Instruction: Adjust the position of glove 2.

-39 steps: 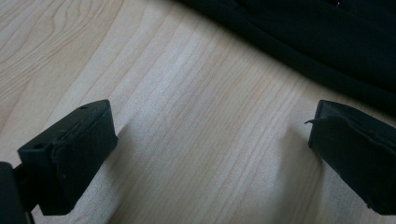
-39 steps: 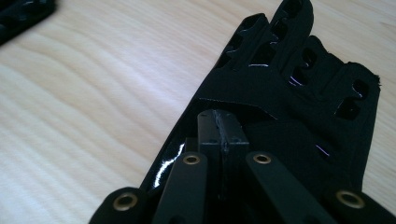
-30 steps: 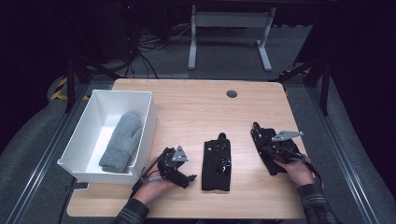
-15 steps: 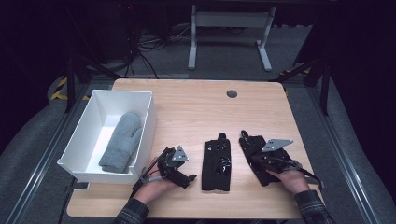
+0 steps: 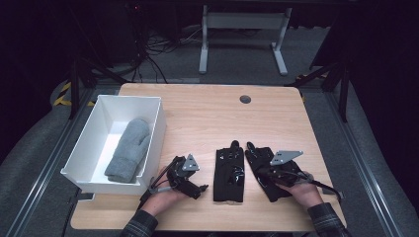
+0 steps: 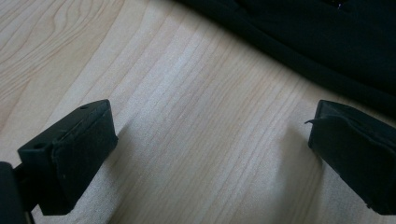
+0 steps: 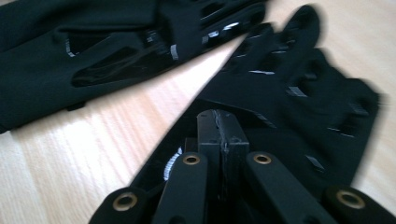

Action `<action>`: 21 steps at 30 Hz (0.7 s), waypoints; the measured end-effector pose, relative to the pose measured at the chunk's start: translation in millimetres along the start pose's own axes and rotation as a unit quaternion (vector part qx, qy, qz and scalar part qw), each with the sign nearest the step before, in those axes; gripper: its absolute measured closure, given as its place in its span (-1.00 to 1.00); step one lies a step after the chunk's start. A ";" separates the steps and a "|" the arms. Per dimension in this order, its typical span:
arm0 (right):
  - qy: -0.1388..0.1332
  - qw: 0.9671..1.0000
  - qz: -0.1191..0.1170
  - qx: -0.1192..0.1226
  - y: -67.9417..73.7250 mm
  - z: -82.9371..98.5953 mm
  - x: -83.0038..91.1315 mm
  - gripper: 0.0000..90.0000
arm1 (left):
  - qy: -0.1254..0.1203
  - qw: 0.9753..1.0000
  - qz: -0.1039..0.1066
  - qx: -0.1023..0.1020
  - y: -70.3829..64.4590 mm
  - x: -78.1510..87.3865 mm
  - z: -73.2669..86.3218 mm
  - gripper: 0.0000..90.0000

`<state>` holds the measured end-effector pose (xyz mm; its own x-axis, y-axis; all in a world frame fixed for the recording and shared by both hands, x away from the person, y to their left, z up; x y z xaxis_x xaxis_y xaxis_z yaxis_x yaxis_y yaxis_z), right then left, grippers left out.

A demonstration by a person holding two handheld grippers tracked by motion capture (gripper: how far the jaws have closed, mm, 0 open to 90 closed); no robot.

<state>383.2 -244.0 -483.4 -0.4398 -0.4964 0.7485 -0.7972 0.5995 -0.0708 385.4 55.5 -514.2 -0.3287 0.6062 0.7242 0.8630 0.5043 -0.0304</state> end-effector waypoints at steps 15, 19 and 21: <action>-0.006 0.997 0.053 -0.049 -22.1 45.7 44.0 1.00 | 0.000 1.000 0.000 0.000 0.0 0.0 0.0 -0.97; 0.001 0.998 0.037 -0.045 -14.8 49.3 39.4 1.00 | 0.000 1.000 0.000 0.000 0.0 0.0 0.0 -0.97; 0.000 0.999 0.032 -0.040 -11.6 47.8 37.7 1.00 | 0.000 1.000 0.000 0.000 0.0 0.0 0.0 -0.97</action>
Point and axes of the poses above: each handheld gripper's, and its own axes: x roughly backward along the jaws, z roughly out of its underside, y roughly to its left, the point moved 5 cm from there along -x, roughly forward along the jaws, and after that the axes turned 1 degree about x, right-handed, at the moved point
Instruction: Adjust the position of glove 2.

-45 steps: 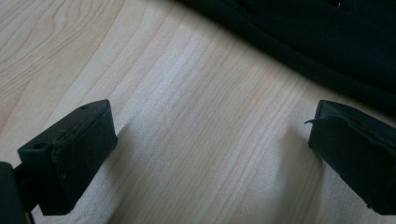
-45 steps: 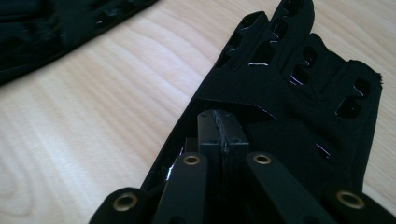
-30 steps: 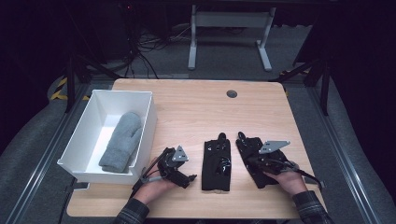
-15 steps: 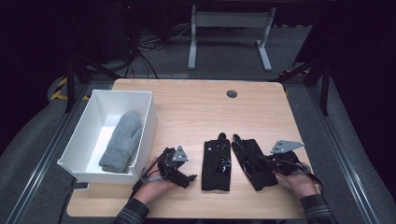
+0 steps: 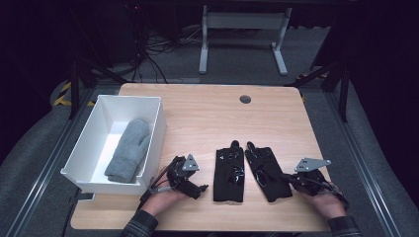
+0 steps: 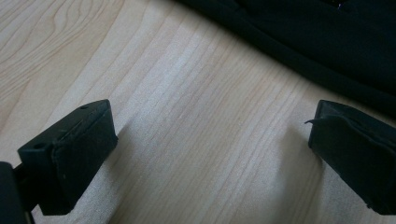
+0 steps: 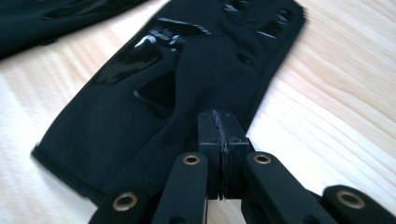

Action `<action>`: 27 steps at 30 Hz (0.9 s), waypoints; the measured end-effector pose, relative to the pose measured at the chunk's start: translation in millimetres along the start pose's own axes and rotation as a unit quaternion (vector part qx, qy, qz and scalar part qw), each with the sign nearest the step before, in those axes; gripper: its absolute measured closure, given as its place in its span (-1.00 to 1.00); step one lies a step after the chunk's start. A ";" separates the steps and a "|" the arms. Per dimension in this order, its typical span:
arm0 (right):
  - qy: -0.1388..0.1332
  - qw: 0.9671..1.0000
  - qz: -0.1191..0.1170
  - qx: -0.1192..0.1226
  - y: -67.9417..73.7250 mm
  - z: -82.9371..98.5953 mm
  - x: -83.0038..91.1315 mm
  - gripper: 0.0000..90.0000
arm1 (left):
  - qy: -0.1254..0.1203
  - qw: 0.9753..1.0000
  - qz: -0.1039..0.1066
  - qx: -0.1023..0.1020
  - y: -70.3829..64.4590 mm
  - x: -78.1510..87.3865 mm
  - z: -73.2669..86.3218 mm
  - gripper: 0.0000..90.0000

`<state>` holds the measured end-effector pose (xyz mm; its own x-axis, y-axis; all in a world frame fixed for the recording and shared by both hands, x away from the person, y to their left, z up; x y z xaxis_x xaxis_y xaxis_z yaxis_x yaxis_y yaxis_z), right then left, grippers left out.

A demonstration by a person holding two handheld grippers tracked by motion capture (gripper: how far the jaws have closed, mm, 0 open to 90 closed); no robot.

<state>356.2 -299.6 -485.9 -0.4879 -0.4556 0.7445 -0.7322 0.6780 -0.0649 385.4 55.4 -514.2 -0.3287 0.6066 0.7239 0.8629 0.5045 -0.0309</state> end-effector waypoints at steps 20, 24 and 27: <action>0.000 0.997 -0.064 0.053 47.3 -19.8 -17.0 1.00 | 0.001 1.000 0.000 0.001 -0.2 0.2 0.2 -0.97; -0.004 0.997 -0.059 0.053 46.0 -21.7 -14.5 1.00 | 0.002 1.000 -0.001 0.003 -0.3 0.2 -0.1 -0.97; -0.012 0.998 -0.047 0.041 38.2 -22.7 -11.7 1.00 | 0.017 1.000 -0.008 0.015 -0.9 2.7 -3.3 -0.85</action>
Point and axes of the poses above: each handheld gripper's, and its own axes: x roughly backward along the jaws, z roughly out of its underside, y roughly to its left, the point moved 5 cm from there along -x, roughly forward along the jaws, and after that the axes turned 1 degree about x, right-handed, at the moved point
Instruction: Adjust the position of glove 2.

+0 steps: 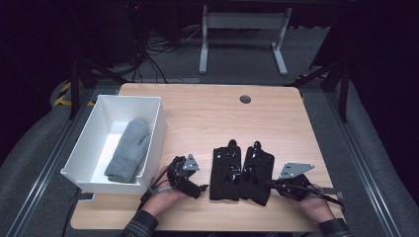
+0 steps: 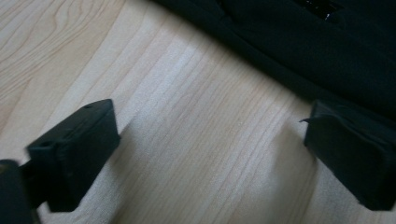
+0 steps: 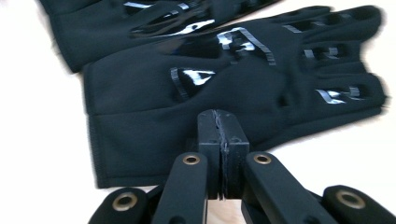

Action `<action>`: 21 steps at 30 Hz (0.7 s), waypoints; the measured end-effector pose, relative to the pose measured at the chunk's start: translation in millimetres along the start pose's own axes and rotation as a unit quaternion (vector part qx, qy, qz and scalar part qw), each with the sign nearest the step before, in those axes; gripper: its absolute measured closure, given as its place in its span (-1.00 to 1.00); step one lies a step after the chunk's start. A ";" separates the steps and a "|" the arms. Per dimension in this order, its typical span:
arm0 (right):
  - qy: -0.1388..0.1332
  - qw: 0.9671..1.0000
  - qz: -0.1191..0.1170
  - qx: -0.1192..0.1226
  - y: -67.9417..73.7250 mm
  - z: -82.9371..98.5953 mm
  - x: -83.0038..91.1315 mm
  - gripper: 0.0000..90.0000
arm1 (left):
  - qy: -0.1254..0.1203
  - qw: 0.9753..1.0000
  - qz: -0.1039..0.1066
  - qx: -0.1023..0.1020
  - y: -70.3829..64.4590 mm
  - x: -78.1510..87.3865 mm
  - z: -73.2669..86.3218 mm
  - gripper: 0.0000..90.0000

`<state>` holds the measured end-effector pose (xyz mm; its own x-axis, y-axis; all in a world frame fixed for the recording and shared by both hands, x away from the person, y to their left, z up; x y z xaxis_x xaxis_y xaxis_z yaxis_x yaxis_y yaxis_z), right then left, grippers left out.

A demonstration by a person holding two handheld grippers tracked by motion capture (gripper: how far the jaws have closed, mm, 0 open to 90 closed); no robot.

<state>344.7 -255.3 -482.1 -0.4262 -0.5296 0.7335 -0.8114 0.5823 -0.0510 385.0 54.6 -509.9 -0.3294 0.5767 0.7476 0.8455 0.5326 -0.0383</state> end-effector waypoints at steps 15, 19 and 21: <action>-0.006 0.999 0.033 -0.026 -25.4 -1.2 -2.5 0.79 | -0.011 0.999 0.022 0.047 1.5 -0.2 -35.4 -0.20; -0.011 0.999 0.037 -0.033 -30.5 -1.4 -2.2 0.97 | -0.010 0.998 0.028 0.049 1.3 -7.0 -43.6 -0.02; -0.009 0.999 0.030 -0.035 -32.2 -0.8 -4.4 0.99 | -0.007 0.998 0.028 0.056 1.7 -10.1 -45.6 0.05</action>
Point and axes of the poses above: each handheld gripper's, and its own axes: x roughly backward along the jaws, z roughly out of its underside, y roughly to its left, the point moved 5 cm from there along -x, roughly forward along the jaws, and after that the axes turned 1 degree about x, right-handed, at the moved point
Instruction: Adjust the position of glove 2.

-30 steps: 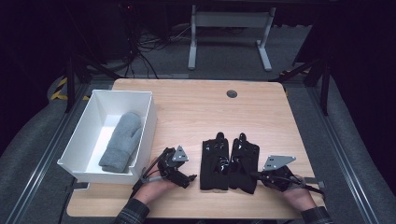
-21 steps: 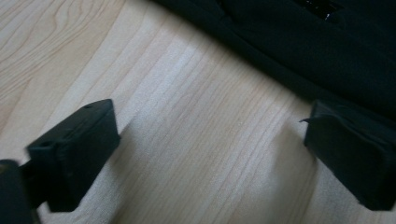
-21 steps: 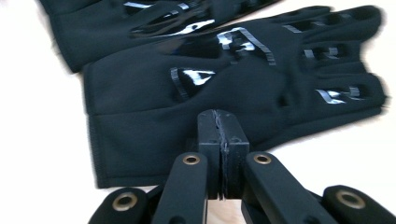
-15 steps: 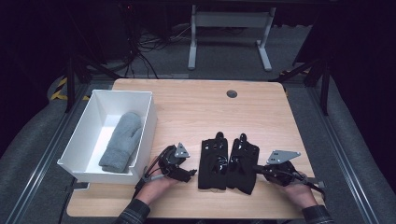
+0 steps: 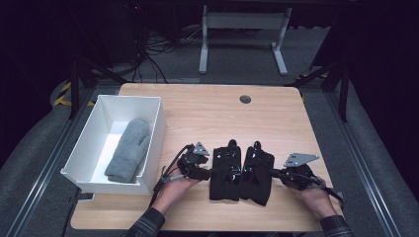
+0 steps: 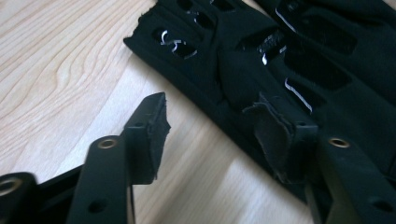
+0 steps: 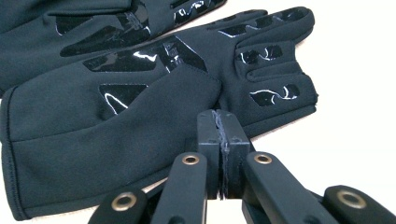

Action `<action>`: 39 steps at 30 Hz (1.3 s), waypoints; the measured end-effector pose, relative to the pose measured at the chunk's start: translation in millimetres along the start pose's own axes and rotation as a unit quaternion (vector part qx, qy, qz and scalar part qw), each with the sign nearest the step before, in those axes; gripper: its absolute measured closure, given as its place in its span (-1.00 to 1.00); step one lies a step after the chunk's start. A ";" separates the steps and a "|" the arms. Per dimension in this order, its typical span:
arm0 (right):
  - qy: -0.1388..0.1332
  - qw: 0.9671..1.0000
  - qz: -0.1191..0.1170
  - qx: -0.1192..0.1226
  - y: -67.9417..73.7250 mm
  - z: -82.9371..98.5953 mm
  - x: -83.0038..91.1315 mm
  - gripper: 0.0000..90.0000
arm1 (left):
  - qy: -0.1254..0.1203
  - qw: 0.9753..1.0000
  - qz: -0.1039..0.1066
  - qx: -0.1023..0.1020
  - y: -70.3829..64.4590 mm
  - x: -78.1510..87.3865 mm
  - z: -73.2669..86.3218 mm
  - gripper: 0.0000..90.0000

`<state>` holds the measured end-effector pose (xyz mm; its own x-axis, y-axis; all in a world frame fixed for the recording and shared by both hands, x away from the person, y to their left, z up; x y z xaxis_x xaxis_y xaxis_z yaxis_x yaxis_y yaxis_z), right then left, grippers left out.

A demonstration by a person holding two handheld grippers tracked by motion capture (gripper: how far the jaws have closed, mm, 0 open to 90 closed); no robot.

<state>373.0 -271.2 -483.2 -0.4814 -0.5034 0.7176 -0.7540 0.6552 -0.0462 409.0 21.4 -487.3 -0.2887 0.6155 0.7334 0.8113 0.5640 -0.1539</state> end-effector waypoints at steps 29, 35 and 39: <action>0.005 1.000 -0.015 0.013 5.0 -1.0 -11.9 1.00 | 0.000 0.999 0.014 0.038 7.6 -2.8 -16.7 0.95; 0.008 1.000 -0.015 0.024 10.3 -7.6 -17.6 1.00 | -0.027 0.998 0.034 0.052 10.6 10.4 -29.1 0.95; 0.007 1.000 -0.017 0.023 9.3 -8.5 -18.5 1.00 | -0.043 0.996 0.050 0.059 11.4 16.7 -38.9 0.95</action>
<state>378.7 -251.0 -491.0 -0.4496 -0.5171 0.7284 -0.7900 0.6107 -0.0541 433.2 16.8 -451.1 -0.2570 0.7138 0.6515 0.7738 0.5559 -0.3038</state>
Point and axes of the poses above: each handheld gripper's, and its own axes: x roughly backward along the jaws, z roughly out of its underside, y roughly to its left, the point moved 5 cm from there along -x, roughly forward along the jaws, and after that the axes turned 1 degree about x, right-handed, at the moved point
